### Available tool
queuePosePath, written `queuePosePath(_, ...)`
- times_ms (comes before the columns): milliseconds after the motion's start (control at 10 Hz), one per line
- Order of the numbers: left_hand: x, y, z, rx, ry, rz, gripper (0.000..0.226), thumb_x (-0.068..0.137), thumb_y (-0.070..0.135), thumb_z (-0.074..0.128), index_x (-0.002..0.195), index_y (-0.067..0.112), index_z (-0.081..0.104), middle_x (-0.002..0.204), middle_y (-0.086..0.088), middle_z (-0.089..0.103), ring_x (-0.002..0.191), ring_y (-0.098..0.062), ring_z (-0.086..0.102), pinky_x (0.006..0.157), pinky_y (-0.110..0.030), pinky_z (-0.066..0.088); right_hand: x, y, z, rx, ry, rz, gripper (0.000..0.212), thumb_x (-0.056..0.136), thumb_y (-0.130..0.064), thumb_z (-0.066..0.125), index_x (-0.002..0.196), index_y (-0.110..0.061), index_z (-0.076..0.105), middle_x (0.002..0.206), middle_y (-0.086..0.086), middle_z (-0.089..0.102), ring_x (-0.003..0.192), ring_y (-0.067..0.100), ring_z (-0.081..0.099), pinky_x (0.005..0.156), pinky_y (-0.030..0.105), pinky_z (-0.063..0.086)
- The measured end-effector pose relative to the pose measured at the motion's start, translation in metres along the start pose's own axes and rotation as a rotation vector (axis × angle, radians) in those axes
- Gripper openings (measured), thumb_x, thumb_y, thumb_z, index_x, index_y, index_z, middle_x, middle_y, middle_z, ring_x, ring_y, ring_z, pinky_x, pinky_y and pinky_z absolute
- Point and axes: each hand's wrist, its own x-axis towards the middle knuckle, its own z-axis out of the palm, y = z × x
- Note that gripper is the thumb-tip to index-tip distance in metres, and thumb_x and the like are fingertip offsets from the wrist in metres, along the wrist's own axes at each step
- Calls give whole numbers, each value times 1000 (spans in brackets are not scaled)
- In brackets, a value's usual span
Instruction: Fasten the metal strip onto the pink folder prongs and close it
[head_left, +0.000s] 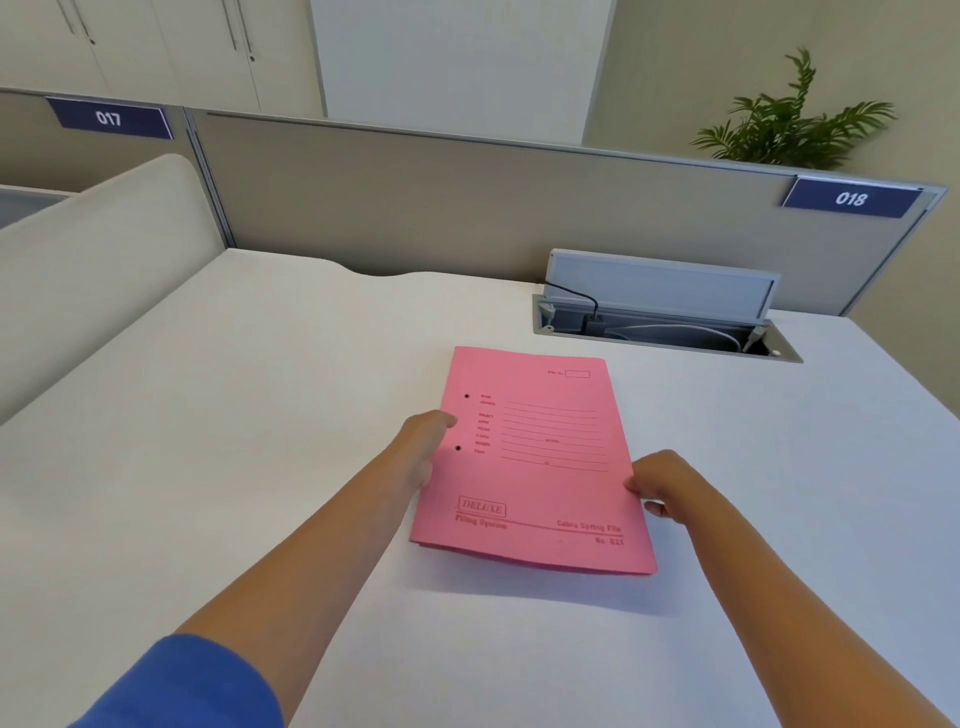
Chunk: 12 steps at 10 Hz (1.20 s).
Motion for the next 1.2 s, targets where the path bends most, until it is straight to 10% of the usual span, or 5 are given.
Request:
queuePosePath(300,28,45,-28,-29,161,179,14,90,14,47,103,12,51,75,-1,51,68,-16,47,70,-29,36,18,-80,27,-18,-7,-122,20,84,7,49,68,-4,49,75,13,54,57,21,51,49,22,40)
queuePosePath(600,68,62,-36,52,133,165,26,93,15,45,117,8,52,106,-7,46,98,-23,41,83,-32,31,59,-114,46,92,-25,-151,28,84,5,53,64,-13,45,98,14,56,86,24,57,86,35,54)
queuePosePath(900,102,57,-31,132,184,96,8,88,14,45,87,9,52,104,-12,52,113,-34,49,98,-41,38,81,-114,57,-19,8,-113,29,85,3,51,62,-13,43,83,9,54,69,20,55,75,31,54)
queuePosePath(1100,103,59,-28,417,317,87,13,82,9,40,69,8,42,82,-11,49,90,-28,40,75,-33,31,72,-115,61,-268,151,-124,26,85,-8,58,62,-9,46,67,6,52,68,23,58,64,30,52)
queuePosePath(1200,94,64,-23,552,366,144,21,81,10,40,95,7,55,113,-16,59,105,-31,49,85,-36,39,68,-122,59,-319,176,-194,28,86,-13,59,62,-11,44,68,5,53,70,23,55,60,29,43)
